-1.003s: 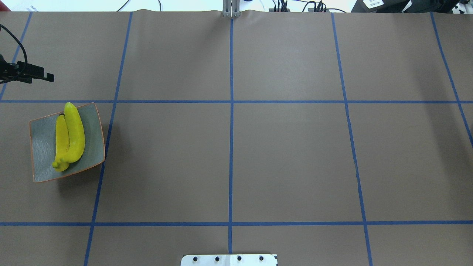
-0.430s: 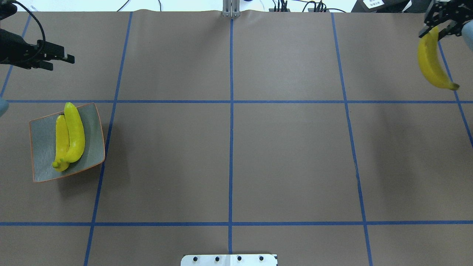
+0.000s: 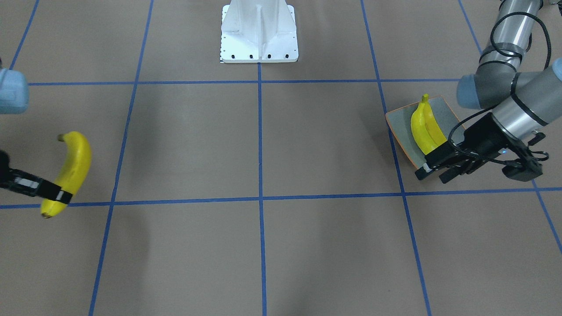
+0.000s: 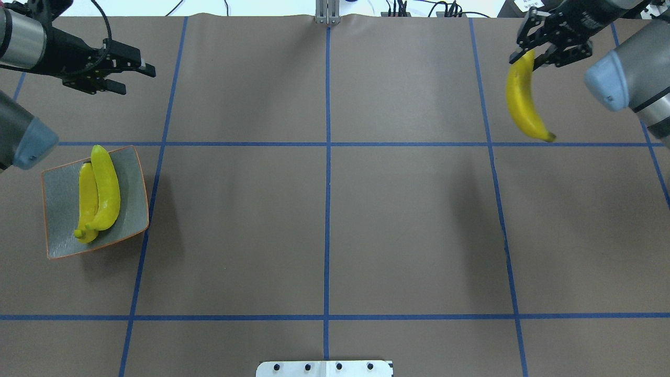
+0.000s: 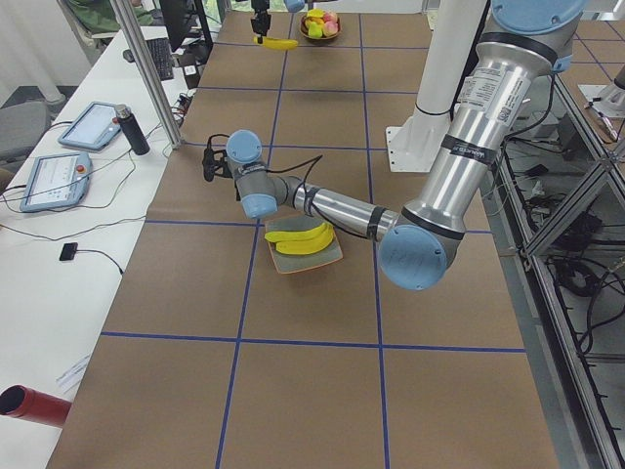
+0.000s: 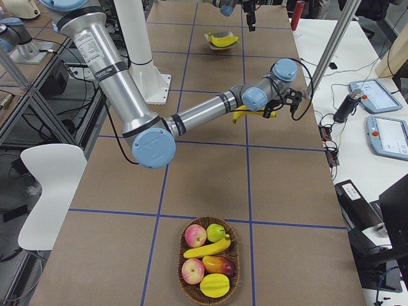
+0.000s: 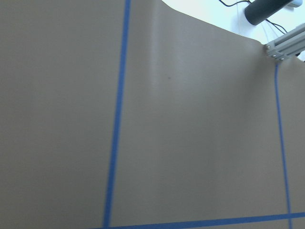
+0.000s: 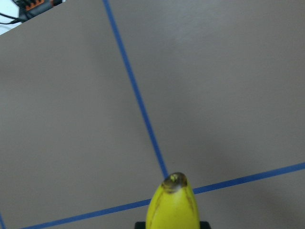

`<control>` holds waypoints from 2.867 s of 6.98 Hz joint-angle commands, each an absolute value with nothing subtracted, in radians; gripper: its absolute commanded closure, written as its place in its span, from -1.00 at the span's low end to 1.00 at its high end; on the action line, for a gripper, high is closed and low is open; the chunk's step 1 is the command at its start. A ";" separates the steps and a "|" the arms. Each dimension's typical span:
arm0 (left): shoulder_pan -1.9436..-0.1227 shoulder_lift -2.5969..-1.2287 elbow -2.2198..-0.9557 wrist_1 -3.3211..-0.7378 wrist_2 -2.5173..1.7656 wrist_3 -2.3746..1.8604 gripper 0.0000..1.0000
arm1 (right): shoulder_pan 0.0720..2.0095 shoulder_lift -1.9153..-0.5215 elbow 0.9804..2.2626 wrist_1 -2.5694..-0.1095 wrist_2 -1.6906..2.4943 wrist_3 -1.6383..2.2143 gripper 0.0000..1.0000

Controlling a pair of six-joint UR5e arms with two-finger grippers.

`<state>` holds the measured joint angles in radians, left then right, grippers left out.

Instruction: Transfer all bananas from basket to plate

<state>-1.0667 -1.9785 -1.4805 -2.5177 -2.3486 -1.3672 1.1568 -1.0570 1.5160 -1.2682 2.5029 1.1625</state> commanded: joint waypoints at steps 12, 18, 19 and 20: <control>-0.586 -2.192 -1.750 -2.592 -2.022 -1.709 -1.00 | 0.884 -0.942 1.694 -0.974 2.454 1.595 1.00; -0.581 -2.249 -1.684 -2.591 -1.983 -1.684 -1.00 | 0.881 -0.942 1.686 -0.977 2.427 1.646 1.00; -0.581 -2.249 -1.671 -2.591 -1.983 -1.683 -1.00 | 0.879 -0.943 1.686 -0.977 2.427 1.647 1.00; -0.580 -2.264 -1.649 -2.591 -1.983 -1.683 -1.00 | 0.880 -0.945 1.686 -0.976 2.427 1.647 1.00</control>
